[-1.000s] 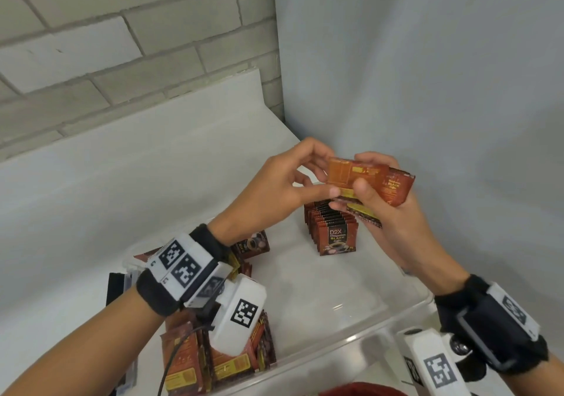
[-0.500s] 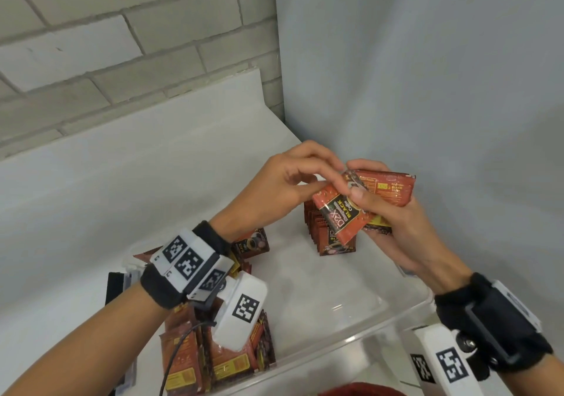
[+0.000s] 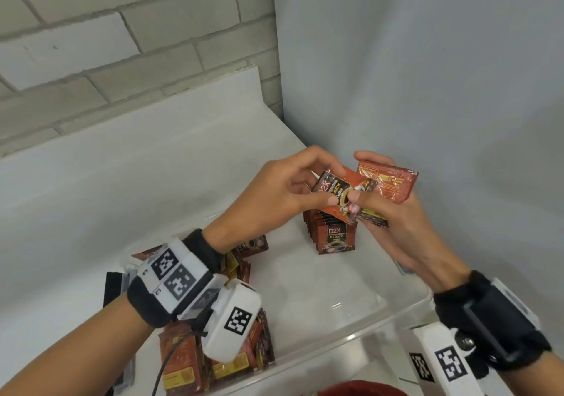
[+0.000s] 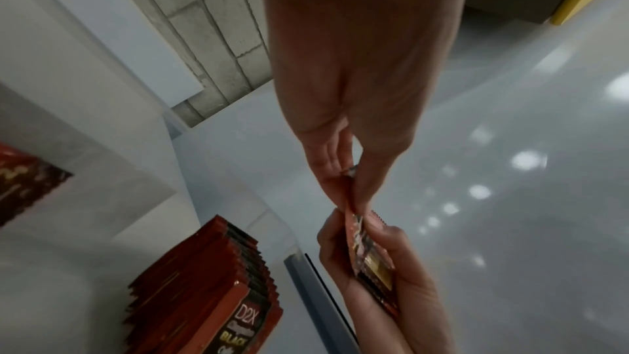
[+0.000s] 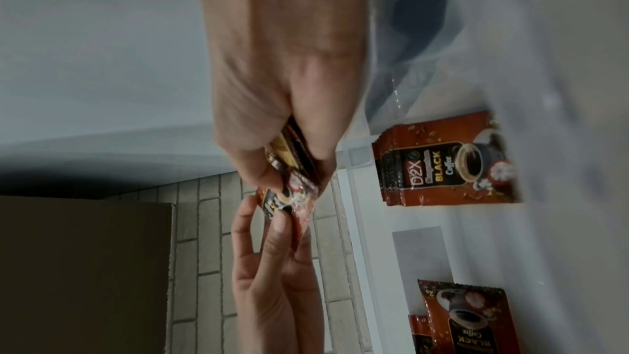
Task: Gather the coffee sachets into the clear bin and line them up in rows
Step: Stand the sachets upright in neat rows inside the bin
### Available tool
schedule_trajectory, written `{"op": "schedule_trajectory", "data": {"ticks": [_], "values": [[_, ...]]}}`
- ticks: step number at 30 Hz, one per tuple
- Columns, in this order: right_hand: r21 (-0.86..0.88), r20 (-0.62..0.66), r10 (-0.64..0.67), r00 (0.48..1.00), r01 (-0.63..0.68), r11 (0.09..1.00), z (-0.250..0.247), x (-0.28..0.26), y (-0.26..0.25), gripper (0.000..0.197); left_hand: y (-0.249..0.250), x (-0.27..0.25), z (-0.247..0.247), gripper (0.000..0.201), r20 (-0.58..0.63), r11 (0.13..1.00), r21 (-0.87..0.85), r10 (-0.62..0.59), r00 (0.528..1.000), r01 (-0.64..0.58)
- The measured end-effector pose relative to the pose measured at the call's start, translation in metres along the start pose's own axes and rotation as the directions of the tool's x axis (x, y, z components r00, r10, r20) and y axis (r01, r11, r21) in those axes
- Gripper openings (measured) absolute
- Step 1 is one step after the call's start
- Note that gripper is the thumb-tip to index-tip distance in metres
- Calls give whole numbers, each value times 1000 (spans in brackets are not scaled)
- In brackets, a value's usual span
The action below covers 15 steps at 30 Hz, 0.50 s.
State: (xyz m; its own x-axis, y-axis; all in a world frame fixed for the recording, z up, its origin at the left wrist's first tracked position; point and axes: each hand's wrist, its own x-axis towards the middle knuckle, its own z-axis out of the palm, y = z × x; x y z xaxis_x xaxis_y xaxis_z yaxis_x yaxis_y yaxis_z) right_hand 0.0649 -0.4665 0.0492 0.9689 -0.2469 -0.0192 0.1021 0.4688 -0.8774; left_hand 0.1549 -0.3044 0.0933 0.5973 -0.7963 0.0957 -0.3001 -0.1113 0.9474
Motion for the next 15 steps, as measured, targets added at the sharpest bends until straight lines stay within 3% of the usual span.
{"op": "schedule_trajectory", "data": {"ticks": [4, 7, 11, 15], "values": [[32, 10, -51, 999, 50, 998, -1, 0, -1, 60, -4, 2, -3, 17, 15, 996, 83, 26, 1000, -28], [167, -115, -85, 990, 104, 981, -2, 2, -3, 59, -9, 4, -5, 18, 173, 969, 239, 21, 985, -63], [208, -200, -86, 976, 129, 970, -3, 5, -2, 64, -23, 6, 0, 21, 421, 879, 417, 41, 906, -233], [190, -212, -92, 973, 133, 973, -2, 4, -1, 49, -41, 15, 12, 22, 540, 756, 541, 22, 841, -367]]}}
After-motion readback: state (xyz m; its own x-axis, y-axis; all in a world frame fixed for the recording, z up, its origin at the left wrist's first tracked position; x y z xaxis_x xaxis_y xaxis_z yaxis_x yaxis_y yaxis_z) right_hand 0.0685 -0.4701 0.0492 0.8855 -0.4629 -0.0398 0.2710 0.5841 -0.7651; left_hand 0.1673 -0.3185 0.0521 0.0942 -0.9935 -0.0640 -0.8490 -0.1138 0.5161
